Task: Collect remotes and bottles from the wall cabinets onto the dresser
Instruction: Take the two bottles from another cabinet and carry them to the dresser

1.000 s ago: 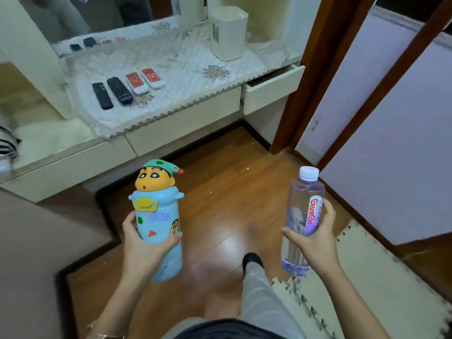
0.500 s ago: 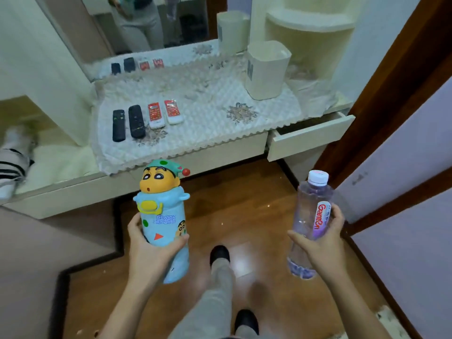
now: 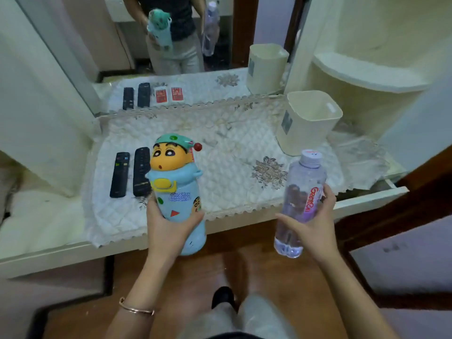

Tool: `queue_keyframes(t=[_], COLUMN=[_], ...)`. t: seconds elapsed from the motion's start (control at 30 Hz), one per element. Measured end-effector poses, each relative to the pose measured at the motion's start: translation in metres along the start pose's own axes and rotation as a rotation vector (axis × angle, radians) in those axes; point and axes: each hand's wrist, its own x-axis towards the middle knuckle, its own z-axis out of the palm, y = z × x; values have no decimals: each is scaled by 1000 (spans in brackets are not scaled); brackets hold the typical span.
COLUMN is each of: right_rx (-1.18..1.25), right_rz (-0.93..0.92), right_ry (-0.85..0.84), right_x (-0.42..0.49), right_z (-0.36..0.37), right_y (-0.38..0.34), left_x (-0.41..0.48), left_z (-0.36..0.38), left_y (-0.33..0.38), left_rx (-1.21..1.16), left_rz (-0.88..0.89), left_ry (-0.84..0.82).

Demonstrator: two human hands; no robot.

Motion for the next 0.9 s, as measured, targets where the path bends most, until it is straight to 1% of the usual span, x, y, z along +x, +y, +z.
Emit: queue_keyframes(t=[0.2,0.33,0.47,0.57,0.67,0.73,0.83,0.9], right_rx=[11,21,38,43,49,58,69,59], right_rz=[13,-16,-29,-68,-75,-84,-64,-43], right_ry=[-37,-119,-186,-253,-289,-301,-289,-286], right_x=[80,136,190,222,245,254,261,264], right_z=[25,43,66,85,104,116,130,135], right_y=[-11,-18,-30,-31,-31,-31,-31,-31], left_x=[59,99,139,166,189,201,211,217], left_z=[43,74,104,123,130,134,140,142], left_y=[18,22,29,29,33,34,30,24], left_rx=[-15,-6,-12,7,21,44,12,19], left_rz=[68,105,90,110,129,143,105,88], left_ry=[0,24,71,98,138,127,131,91])
